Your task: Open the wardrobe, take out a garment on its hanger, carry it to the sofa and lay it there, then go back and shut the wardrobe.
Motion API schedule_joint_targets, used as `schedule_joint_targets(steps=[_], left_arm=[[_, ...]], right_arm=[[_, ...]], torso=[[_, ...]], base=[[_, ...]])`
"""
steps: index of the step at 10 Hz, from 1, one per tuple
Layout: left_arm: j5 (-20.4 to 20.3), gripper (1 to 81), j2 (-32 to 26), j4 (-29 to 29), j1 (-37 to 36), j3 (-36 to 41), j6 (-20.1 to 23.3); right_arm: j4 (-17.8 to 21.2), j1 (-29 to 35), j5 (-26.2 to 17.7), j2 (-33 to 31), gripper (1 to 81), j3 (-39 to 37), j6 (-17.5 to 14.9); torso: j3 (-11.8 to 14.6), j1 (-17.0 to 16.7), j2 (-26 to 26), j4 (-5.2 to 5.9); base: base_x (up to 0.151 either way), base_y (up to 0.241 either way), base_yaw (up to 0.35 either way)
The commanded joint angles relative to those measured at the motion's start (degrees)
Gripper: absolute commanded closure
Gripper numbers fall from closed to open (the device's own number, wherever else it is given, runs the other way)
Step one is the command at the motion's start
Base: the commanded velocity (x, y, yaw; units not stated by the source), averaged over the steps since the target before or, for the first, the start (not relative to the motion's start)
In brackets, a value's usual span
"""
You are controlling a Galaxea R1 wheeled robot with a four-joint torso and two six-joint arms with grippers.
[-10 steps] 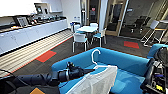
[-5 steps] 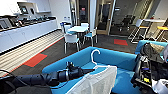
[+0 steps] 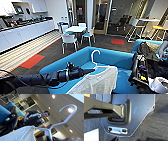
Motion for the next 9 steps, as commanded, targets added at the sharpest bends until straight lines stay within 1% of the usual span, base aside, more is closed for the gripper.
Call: schedule_joint_targets(steps=[1,7,9], left_arm=[[-2.96,81.1,-0.3,1.93,-7.92,3.07,0.17],[-2.96,81.1,-0.21,2.28,-7.57,3.25,0.17],[-2.96,81.1,-0.21,2.28,-7.65,3.25,0.08]], right_arm=[[-0.57,0.28,-3.83,-0.27,1.0,0.15,-0.27],[-0.66,0.37,-3.83,-0.19,1.0,0.15,-0.36],[-0.66,0.37,-3.83,-0.19,1.0,0.15,-0.36]], torso=[[0.0,0.0,0.0,0.0],[0.0,0.0,0.0,0.0],[0.0,-0.01,-0.02,0.0]], base=[[0.0,0.0,0.0],[0.0,0.0,0.0],[0.09,0.0,0.0]])
